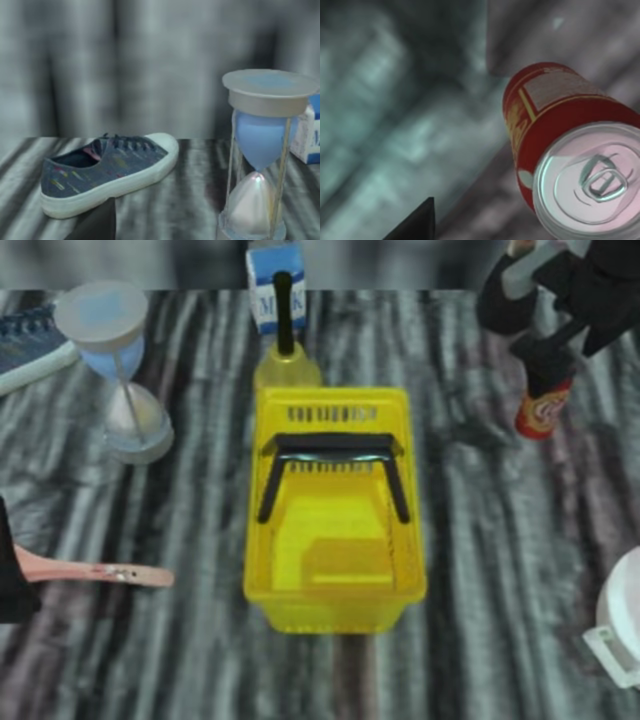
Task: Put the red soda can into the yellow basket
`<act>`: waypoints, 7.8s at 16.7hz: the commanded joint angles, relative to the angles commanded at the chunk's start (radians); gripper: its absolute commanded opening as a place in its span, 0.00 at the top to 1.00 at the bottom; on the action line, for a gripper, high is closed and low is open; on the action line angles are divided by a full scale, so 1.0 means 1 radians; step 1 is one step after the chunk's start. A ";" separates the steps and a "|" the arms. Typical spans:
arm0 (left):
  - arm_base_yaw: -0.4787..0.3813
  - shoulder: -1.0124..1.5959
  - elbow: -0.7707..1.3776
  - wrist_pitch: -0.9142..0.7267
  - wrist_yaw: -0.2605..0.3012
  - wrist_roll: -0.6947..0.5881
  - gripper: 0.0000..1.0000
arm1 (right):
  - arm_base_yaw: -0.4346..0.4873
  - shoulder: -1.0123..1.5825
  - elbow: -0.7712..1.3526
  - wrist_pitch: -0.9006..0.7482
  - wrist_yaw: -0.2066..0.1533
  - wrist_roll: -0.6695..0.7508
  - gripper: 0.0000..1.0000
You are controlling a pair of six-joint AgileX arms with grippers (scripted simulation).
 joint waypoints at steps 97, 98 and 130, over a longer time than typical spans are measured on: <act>0.000 0.000 0.000 0.000 0.000 0.000 0.00 | 0.201 -0.201 -1.245 2.556 -1.068 0.613 0.47; 0.000 0.000 0.000 0.000 0.000 0.000 0.00 | 0.201 -0.201 -1.245 2.556 -1.068 0.613 0.40; -0.374 1.055 0.983 -0.764 0.075 0.600 0.00 | 0.014 -1.375 -1.914 1.964 -0.486 0.573 0.00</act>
